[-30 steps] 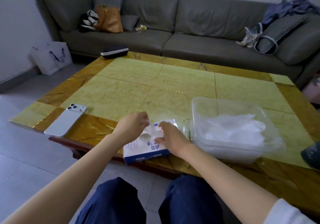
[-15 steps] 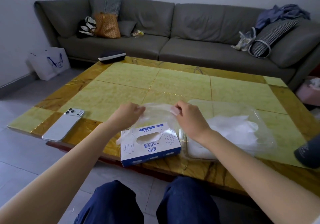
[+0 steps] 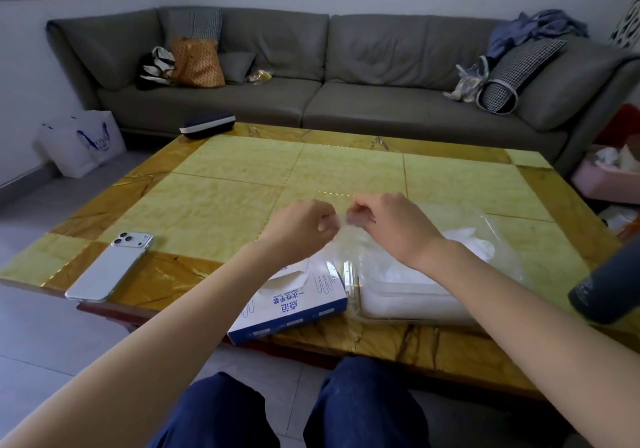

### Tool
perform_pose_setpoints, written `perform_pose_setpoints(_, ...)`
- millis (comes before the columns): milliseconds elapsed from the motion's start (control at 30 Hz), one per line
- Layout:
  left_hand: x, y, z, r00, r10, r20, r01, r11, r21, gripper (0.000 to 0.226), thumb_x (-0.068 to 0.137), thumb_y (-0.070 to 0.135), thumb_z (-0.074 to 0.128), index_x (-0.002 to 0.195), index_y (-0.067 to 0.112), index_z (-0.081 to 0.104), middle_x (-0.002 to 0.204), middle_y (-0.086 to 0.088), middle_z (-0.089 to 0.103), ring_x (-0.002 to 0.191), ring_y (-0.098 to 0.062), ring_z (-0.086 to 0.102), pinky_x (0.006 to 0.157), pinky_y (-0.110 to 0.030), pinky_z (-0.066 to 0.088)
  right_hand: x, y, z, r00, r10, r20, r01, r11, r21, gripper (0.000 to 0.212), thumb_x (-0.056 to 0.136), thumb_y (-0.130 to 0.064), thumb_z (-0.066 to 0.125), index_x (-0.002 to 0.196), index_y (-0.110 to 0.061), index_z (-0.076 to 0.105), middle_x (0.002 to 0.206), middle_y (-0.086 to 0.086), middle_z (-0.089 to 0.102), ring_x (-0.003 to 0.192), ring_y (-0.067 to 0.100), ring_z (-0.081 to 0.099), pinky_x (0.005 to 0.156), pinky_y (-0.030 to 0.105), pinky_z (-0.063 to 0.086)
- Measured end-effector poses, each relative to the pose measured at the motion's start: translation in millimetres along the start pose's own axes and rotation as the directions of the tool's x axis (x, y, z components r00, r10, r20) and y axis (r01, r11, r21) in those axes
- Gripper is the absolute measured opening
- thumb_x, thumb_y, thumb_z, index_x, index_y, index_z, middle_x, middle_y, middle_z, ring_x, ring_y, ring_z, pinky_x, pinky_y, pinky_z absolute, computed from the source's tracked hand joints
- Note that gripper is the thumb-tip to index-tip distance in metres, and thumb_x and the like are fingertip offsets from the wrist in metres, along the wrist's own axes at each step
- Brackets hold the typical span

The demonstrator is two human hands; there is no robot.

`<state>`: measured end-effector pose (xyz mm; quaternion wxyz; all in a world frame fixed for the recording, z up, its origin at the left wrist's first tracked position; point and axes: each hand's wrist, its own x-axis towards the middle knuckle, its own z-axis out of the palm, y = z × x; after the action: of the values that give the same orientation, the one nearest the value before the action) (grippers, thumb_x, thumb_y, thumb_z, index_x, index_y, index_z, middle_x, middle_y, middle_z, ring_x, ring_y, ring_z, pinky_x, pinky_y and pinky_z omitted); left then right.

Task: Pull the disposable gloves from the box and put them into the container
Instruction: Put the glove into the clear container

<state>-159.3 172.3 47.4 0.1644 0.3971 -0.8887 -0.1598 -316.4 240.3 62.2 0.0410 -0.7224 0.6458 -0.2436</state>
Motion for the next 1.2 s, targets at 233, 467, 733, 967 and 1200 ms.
perform_pose_setpoints(233,7.2,13.6,-4.8,0.966,-0.208,-0.157,0.131,0.909,-0.395,0.011,0.090,0.011,0.054,0.086,0.006,0.063,0.073,0.010,0.067,0.078,-0.013,0.065,0.079,-0.039,0.054,-9.7,7.8,6.8,0.917,0.400,0.011,-0.338,0.759,0.557,0.078,0.082,-0.039,0.067,0.139,-0.006,0.027,0.123,0.000,0.046,0.112,0.012,0.049,0.089,0.014,0.037)
perform_pose_setpoints(467,4.9,21.7,-13.6,0.970,-0.227,-0.086,0.120,0.758,-0.641,0.009,0.093,0.012,0.055,0.096,0.007,0.061,0.075,0.002,0.069,0.073,-0.011,0.064,0.075,-0.020,0.051,-4.1,18.4,19.7,0.887,0.434,0.156,-0.395,0.540,0.743,0.065,0.074,-0.033,0.077,0.123,-0.005,0.045,0.104,0.004,0.065,0.100,0.015,0.060,0.088,0.023,0.047)
perform_pose_setpoints(733,1.6,3.4,-10.8,0.964,-0.259,0.050,0.233,0.745,-0.626,0.008,0.093,0.014,0.055,0.092,0.010,0.062,0.073,0.001,0.066,0.060,-0.003,0.059,0.063,-0.011,0.046,-2.2,22.2,18.8,0.878,0.479,0.009,-0.315,0.563,0.764,0.013,0.100,-0.014,0.043,0.092,-0.011,0.052,0.074,-0.001,0.064,0.060,0.001,0.063,0.070,0.016,0.047)
perform_pose_setpoints(967,3.6,-13.4,-9.0,0.932,-0.326,0.159,0.361,0.800,-0.479,0.008,0.094,0.019,0.053,0.092,0.013,0.058,0.085,0.000,0.062,0.076,-0.012,0.058,0.070,-0.024,0.045,-3.5,43.0,-1.6,0.844,0.528,-0.093,-0.365,0.693,0.622,0.024,0.102,-0.013,0.033,0.088,-0.006,0.051,0.091,-0.001,0.056,0.069,0.008,0.052,0.069,0.018,0.041)
perform_pose_setpoints(1200,26.9,25.2,-12.6,0.998,-0.055,0.043,0.068,0.921,-0.384,0.066,0.080,0.028,0.072,0.135,0.019,0.038,0.125,0.006,0.044,0.113,-0.011,0.044,0.094,-0.027,0.038,-15.6,57.2,-15.3,0.941,0.331,-0.064,-0.276,0.866,0.417,0.024,0.101,-0.016,0.040,0.088,-0.010,0.060,0.062,-0.003,0.057,0.055,0.010,0.050,0.052,0.014,0.039)
